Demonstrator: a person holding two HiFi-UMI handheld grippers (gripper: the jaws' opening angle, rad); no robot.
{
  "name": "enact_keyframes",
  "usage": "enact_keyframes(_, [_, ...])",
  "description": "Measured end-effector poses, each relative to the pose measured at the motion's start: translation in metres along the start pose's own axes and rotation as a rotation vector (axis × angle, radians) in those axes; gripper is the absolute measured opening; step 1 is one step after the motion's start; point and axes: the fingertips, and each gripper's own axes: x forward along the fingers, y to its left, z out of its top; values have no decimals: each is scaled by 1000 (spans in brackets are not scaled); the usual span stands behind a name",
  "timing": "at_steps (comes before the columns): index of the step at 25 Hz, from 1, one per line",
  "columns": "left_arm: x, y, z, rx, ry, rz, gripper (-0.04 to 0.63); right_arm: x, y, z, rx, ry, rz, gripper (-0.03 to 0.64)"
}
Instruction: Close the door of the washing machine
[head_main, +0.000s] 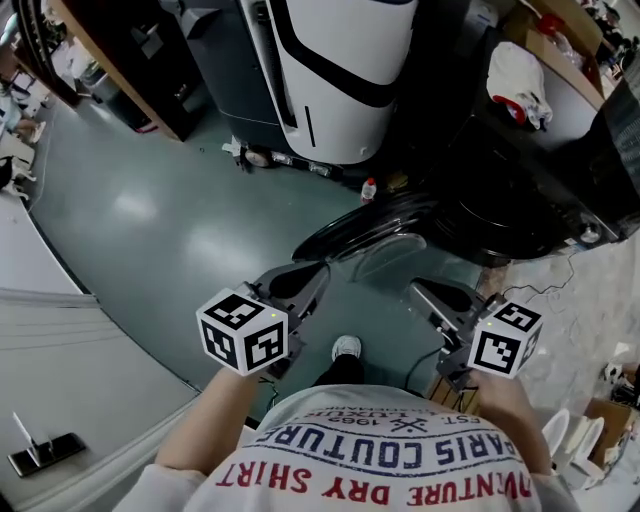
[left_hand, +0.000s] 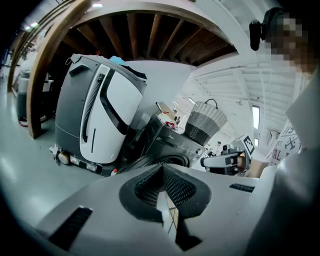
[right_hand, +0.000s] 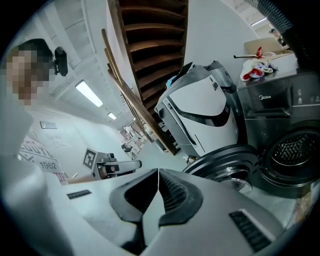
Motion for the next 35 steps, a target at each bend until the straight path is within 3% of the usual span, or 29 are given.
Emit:
enact_keyframes(10, [54, 73, -15, 78, 110, 67, 25, -13, -47, -1, 76, -30, -99, 23])
enact_keyframes(22, [109, 161, -66, 171, 326, 175, 25, -36, -77, -22, 133, -7, -189, 23])
enact_keyframes(28, [128, 189, -77, 247, 414, 197, 25, -50, -91, -33, 173, -9, -237, 22])
enact_keyframes(35, [139, 195, -79, 270, 460, 187, 25, -61, -100, -38, 203, -18, -263, 23])
